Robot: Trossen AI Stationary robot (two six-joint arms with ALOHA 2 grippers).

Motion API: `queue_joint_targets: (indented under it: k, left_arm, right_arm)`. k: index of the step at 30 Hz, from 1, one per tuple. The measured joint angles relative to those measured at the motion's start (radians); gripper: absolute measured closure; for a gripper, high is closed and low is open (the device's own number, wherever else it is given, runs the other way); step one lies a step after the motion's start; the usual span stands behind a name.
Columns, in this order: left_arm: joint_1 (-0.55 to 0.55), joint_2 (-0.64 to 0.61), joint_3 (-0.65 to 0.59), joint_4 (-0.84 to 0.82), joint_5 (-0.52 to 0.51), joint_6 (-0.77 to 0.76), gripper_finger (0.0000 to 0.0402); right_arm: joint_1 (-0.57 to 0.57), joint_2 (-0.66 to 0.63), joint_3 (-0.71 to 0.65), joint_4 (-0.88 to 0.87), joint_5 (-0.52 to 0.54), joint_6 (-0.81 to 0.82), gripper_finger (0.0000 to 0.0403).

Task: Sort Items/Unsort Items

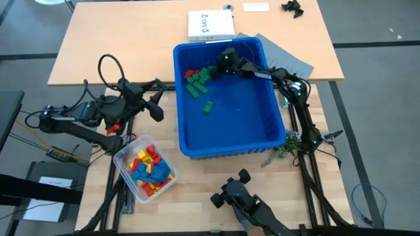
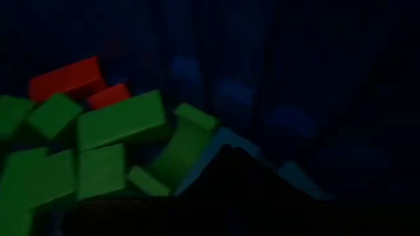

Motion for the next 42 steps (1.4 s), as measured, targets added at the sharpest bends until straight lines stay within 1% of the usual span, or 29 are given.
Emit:
queue_joint_targets:
  k: [3,8,11,14,18,24,28,31,34,38,42]
  left_arm:
    - [0.000,0.000,0.000,0.001,0.000,0.000,0.0183]
    - [0.000,0.000,0.000,0.000,0.000,0.000,0.0183]
    - [0.000,0.000,0.000,0.000,0.000,0.000,0.0183]
    - [0.000,0.000,0.000,0.003,0.001,0.000,0.0183]
    - [0.000,0.000,0.000,0.002,0.003,0.000,0.0183]
    - [0.000,0.000,0.000,0.000,0.003,0.000,0.0183]
    - [0.000,0.000,0.000,-0.002,0.003,0.000,0.0183]
    - [0.000,0.000,0.000,0.002,0.003,0.000,0.0183]
    - [0.000,0.000,0.000,0.002,0.003,0.000,0.0183]
    - [0.000,0.000,0.000,0.002,0.003,0.000,0.0183]
    - [0.000,0.000,0.000,0.000,0.003,0.000,0.0183]
  right_arm:
    - [0.004,0.000,0.000,-0.010,-0.037,-0.010,0.0399]
    - [0.016,0.023,0.001,-0.025,0.003,-0.047,0.0400]
    - [0.014,0.027,0.003,-0.030,-0.012,-0.033,0.0399]
    - [0.013,0.027,0.006,-0.067,-0.015,-0.055,0.0399]
    - [0.013,0.002,0.005,-0.156,-0.016,-0.092,0.0400]
    - [0.036,-0.075,0.000,-0.405,-0.002,-0.208,0.0400]
    - [0.057,-0.118,-0.003,-0.523,-0.004,-0.262,0.0399]
    - [0.065,-0.142,-0.002,-0.556,0.005,-0.217,0.0394]
    - [0.066,-0.144,-0.002,-0.575,0.068,-0.152,0.0380]
    - [0.069,-0.146,-0.002,-0.578,0.160,-0.085,0.0350]
    - [0.076,-0.146,-0.002,-0.558,0.164,-0.077,0.0328]
